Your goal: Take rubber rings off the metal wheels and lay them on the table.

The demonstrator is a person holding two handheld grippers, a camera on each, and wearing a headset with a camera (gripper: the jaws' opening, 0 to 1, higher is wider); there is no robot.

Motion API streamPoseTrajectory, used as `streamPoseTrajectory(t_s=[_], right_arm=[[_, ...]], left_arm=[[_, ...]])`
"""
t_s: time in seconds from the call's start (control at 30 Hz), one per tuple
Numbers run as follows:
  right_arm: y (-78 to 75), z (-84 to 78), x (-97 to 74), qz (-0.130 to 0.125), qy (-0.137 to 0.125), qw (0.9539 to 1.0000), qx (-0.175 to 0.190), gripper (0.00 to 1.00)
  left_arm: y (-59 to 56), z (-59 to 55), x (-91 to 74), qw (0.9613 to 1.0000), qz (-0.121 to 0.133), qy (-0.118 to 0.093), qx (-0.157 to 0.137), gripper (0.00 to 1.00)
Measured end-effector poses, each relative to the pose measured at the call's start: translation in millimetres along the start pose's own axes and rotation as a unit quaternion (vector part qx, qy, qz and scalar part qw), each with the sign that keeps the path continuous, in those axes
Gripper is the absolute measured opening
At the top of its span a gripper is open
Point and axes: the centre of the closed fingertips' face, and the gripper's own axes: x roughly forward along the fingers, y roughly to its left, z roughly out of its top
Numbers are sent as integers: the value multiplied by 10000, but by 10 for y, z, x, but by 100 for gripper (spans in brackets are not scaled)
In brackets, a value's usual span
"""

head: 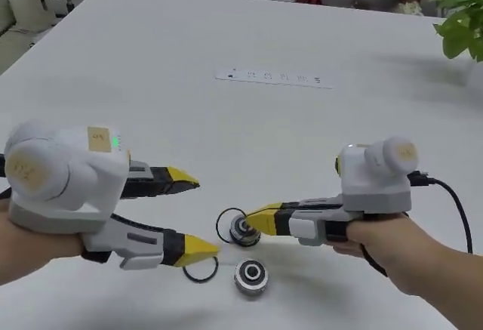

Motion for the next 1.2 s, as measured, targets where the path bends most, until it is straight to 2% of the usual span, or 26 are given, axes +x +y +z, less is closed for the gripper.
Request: streamPoseTrajectory(t_s=[0.27, 0.57, 0.73, 1.2], right_arm=[[19, -34, 52, 57, 129, 9999, -19, 0], [94, -91, 126, 166, 310, 9993, -111, 0], [117, -142, 142, 203, 412, 9988, -149, 0], [161, -269, 259, 240, 707, 9972, -110, 0]], left_arm=[[35, -122, -130, 9998, 144, 64, -143, 63], [53, -188, -223, 9993, 257, 71, -246, 66], [45, -281, -251, 9991, 273, 173, -273, 67], [42, -358, -282, 9989, 288, 214, -309, 67]])
